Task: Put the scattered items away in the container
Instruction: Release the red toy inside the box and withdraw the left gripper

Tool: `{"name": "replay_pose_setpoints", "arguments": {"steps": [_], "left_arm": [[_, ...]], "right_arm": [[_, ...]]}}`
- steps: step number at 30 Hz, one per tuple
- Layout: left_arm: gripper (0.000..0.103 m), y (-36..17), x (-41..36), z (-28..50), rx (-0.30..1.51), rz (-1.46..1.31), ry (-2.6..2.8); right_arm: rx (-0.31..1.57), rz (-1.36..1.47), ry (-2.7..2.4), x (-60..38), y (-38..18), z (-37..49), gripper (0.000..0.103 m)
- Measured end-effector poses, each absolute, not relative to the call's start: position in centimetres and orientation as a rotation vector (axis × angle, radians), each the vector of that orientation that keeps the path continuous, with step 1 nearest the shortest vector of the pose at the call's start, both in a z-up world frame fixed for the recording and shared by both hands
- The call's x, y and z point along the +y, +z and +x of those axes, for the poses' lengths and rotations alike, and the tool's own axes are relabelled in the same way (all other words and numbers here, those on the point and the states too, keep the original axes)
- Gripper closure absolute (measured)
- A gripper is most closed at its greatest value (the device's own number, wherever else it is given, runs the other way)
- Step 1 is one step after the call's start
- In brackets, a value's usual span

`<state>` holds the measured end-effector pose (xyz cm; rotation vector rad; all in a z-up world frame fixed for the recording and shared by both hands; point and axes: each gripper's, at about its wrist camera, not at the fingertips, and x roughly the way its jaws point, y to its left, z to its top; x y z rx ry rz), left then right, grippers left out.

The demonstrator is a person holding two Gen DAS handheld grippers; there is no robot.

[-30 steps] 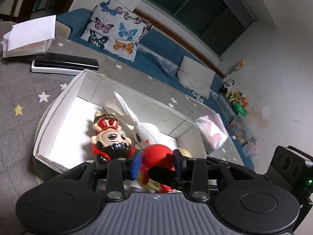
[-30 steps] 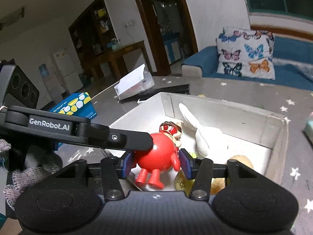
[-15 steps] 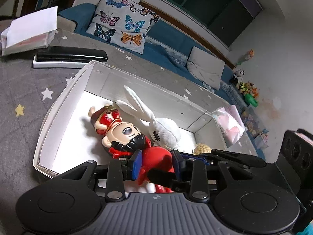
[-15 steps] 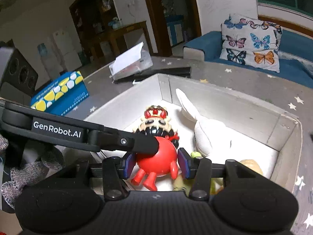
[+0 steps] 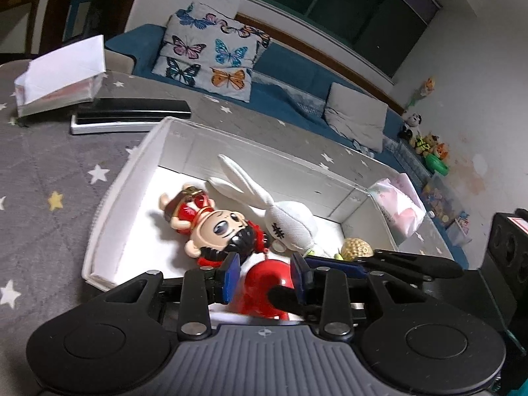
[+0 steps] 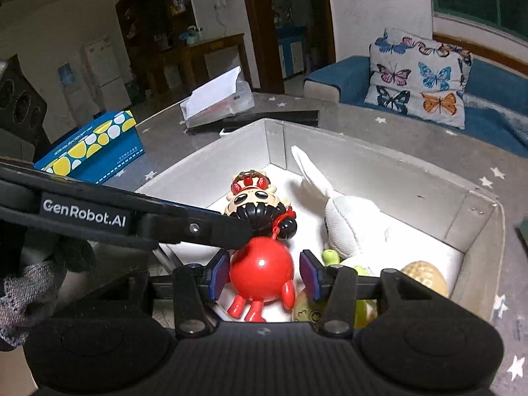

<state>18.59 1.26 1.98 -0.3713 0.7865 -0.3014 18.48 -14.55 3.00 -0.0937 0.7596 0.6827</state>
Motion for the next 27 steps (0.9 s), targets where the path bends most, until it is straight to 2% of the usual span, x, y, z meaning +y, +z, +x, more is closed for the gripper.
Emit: {"name": "replay_pose_setpoints", "arguments": {"steps": [7,12,17,18,21,24,27], "left_arm": [[0.067,2.6,1.7,16.6,0.759,-0.35,-0.278],[0.067,3.5,1.0,14.9,0.729,-0.306,-0.265],[0.067,3.9,-0.3,13.1,0.714,-0.233,-0.251],[0.066,4.0,-0.6,12.7,0.709,-0.217,-0.243],[0.065,4.2,-1.4,11.6,0.699,-0.164,-0.217],[0.065,4.1,-2.2,10.7,0.694,-0.112,-0.191],[0.065,3.8,-2.7,9.9,0.695,-0.082,-0.182]], "right_arm": [[0.705,-0.084,0.645,-15.6,4.1,16.5,0.053],[0.668,-0.051,0.616,-16.7,4.7,14.6,0.043],[0.635,-0.011,0.59,-17.7,5.1,12.7,0.04],[0.629,-0.005,0.586,-17.9,5.2,12.3,0.034],[0.607,-0.003,0.57,-18.4,5.3,11.1,0.032],[0.59,-0.003,0.551,-18.9,5.3,9.9,0.024],[0.589,0.008,0.538,-19.4,5.1,8.8,0.023]]}}
